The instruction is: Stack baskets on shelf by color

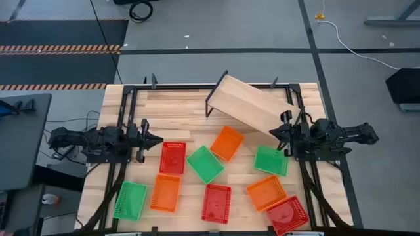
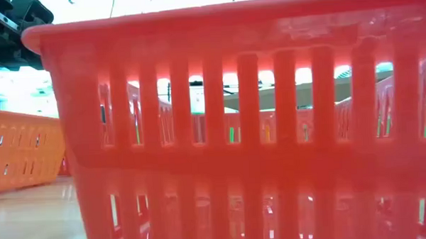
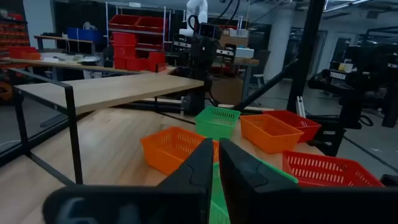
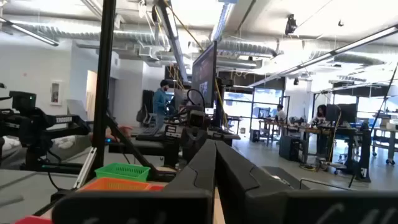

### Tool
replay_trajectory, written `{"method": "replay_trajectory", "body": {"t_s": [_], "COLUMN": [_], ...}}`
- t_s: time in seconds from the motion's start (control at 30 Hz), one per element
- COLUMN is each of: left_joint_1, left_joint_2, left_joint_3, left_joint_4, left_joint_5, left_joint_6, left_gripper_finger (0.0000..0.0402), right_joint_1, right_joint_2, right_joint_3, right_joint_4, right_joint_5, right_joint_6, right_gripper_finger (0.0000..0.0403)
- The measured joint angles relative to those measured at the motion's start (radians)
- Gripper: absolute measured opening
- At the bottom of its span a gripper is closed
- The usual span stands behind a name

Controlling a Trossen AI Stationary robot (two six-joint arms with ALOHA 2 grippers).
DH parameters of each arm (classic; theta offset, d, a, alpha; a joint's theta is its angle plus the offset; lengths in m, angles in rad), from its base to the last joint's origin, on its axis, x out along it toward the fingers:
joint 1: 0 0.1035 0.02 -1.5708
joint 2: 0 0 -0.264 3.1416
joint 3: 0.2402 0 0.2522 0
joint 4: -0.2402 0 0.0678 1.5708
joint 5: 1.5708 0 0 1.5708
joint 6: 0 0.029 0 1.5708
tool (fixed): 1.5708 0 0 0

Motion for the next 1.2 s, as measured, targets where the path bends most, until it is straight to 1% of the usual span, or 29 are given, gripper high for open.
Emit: {"method": "replay_trajectory", "body": {"t_s": [0.13,0.4,0.57,0.67,0.93,1.1,1.13,1.2], "left_joint_1": [0.000,0.000,0.007,0.022,0.024,0.024,0.024,0.024], "left_joint_2": [0.000,0.000,0.001,0.028,0.026,0.026,0.026,0.026], "left_joint_3": [0.000,0.000,0.000,0.000,0.000,0.000,0.000,0.000], "left_joint_4": [0.000,0.000,0.005,0.001,0.001,0.002,0.004,0.005], "left_joint_5": [0.000,0.000,0.001,-0.001,-0.003,-0.003,-0.004,-0.012], "left_joint_6": [0.000,0.000,0.000,0.000,-0.001,0.000,0.005,0.071], "left_gripper_finger": [0.0028,0.0036,0.0030,0.0028,0.0036,0.0030,0.0029,0.0028], "right_joint_1": [0.000,0.000,0.000,0.000,0.000,0.000,0.000,0.000], "right_joint_2": [0.000,0.000,0.000,0.000,0.001,0.001,0.001,0.001], "right_joint_3": [0.000,0.000,0.000,0.000,0.000,0.000,0.000,0.000], "right_joint_4": [0.000,0.000,0.000,0.000,0.008,0.013,0.013,0.017], "right_joint_5": [0.000,0.000,0.000,0.000,0.000,0.001,0.001,0.001], "right_joint_6": [0.000,0.000,0.000,0.000,0.000,0.000,0.000,0.000], "right_gripper_finger": [0.0016,0.0016,0.0016,0.0016,0.0016,0.0016,0.0016,0.0016]}}
